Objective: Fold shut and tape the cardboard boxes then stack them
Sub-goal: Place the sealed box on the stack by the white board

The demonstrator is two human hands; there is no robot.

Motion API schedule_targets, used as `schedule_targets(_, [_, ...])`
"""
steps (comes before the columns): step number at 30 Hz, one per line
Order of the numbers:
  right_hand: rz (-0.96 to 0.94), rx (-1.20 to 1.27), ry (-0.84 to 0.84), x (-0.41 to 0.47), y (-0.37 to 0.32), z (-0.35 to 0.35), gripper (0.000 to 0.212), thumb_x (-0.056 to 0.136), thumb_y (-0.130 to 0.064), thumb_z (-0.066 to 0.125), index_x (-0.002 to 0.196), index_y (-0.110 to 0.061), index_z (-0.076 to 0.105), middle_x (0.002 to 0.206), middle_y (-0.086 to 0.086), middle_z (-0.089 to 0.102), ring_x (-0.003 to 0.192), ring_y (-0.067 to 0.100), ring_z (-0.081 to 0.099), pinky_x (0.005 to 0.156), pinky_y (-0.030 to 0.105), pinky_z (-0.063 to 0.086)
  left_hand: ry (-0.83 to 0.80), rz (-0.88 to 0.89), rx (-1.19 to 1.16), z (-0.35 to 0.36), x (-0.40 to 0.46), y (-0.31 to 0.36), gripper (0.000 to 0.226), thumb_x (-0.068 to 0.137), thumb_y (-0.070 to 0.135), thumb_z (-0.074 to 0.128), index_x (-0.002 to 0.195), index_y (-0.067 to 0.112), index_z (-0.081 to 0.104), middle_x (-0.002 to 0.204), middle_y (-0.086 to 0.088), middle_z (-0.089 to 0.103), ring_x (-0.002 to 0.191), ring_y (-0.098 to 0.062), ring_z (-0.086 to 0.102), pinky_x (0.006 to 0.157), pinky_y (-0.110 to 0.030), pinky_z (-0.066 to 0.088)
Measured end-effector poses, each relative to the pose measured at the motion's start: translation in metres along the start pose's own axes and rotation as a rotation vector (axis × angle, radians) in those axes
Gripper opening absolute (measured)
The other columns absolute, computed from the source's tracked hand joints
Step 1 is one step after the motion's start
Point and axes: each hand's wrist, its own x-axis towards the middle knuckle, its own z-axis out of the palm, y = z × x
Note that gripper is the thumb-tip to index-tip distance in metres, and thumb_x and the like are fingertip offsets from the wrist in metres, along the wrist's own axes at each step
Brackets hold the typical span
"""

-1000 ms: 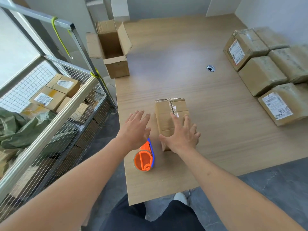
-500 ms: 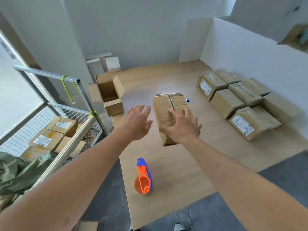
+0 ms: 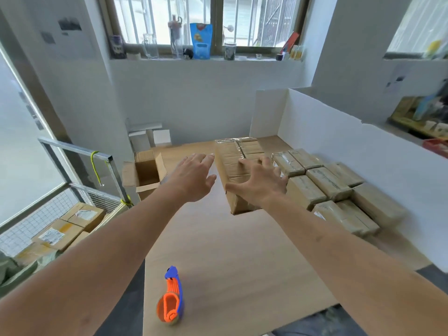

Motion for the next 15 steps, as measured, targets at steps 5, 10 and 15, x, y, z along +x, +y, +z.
schedule_targets(5, [-0.012,-0.012,0.033,0.011,0.035,-0.028,0.096,0.049,-0.086,0.051,0.139,-0.053,0.043,0.142,-0.001,0.038,0.130,0.038,0.041,0.100,0.056,0.037,0.030,-0.011,0.003,-0.004,0.021,0.040,0.067,0.104,0.042,0.050,0.161,0.017,0.026,0.158,-0.006,0.040,0.147,-0.030,0.034,0.122,-0.044,0.029])
schedule_targets(10, [0.029,-0.016,0.038,0.011,0.065,-0.035,0.093,0.056,-0.086,0.052,0.141,-0.052,0.038,0.151,0.000,0.031,0.131,0.041,0.039,0.102,0.056,0.033,0.014,-0.003,-0.009,0.000,0.032,0.072,0.065,0.104,0.041,0.050,0.160,0.017,0.028,0.158,-0.006,0.040,0.147,-0.030,0.035,0.122,-0.046,0.029])
schedule_targets(15, [0.111,-0.003,0.029,0.008,0.089,-0.031,0.091,0.061,-0.085,0.056,0.143,-0.051,0.035,0.158,0.000,0.021,0.137,0.042,0.033,0.107,0.058,0.030,-0.044,0.052,-0.019,0.020,0.043,0.090,0.064,0.104,0.039,0.051,0.159,0.016,0.031,0.156,-0.007,0.041,0.144,-0.032,0.038,0.120,-0.048,0.030])
